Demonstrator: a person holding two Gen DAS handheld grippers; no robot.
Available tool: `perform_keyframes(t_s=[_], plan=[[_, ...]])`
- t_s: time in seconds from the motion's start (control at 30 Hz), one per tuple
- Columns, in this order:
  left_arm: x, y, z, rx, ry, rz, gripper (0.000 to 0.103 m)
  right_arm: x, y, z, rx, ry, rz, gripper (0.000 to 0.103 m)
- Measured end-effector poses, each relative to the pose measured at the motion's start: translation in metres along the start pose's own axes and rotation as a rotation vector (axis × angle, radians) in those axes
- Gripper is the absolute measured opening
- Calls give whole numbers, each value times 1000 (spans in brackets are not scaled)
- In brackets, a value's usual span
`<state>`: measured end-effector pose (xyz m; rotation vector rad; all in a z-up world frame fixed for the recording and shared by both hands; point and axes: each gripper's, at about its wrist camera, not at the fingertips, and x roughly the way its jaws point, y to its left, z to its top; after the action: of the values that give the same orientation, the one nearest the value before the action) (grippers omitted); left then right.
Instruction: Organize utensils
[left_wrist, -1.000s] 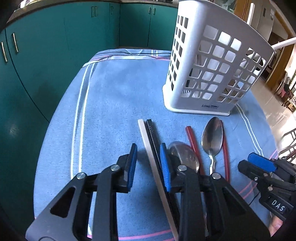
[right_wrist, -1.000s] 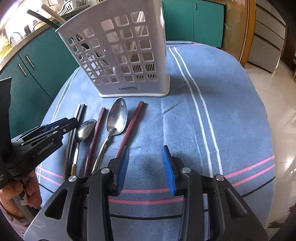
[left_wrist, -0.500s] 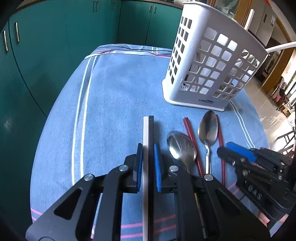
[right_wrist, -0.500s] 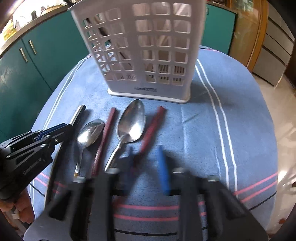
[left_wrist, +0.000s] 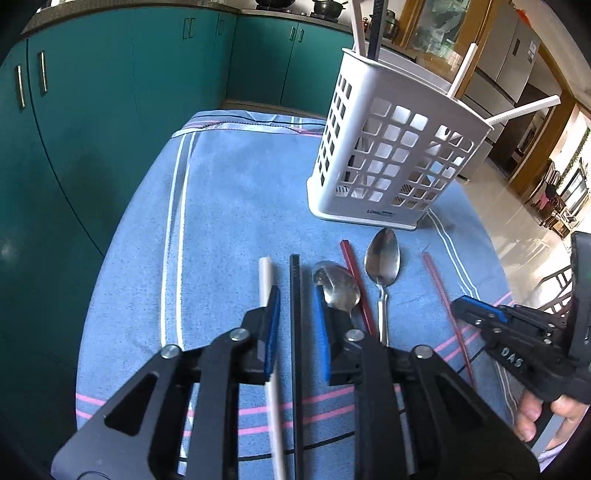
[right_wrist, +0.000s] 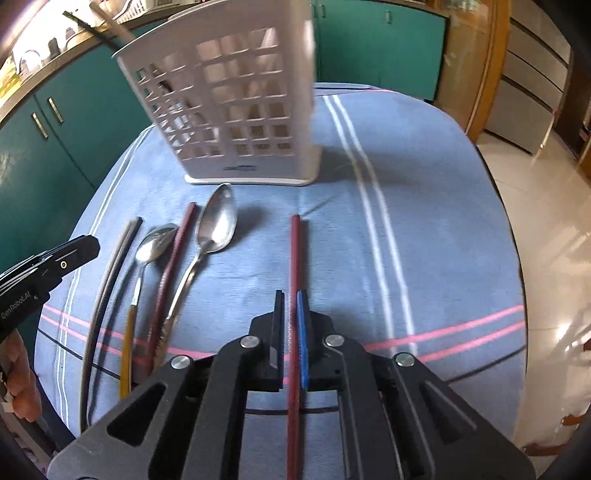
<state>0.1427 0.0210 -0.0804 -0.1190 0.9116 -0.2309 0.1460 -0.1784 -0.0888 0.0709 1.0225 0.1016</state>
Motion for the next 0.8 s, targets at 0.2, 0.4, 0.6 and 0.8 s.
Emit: perform_keyframes(t_s=[0.2,0.4,0.6,0.8], plan=[[20,12,5,6,40,72,19,5,-9,1,11,4,-24,15],[44,15,17,45,87,144,23,18,6,10,-41,21,-52,20],[55,13,23,69,106,183,23,41,15,30,-66,45,-85,20],[60,10,27,99,116,206,24,48,13,41,-59,59,-77,20]])
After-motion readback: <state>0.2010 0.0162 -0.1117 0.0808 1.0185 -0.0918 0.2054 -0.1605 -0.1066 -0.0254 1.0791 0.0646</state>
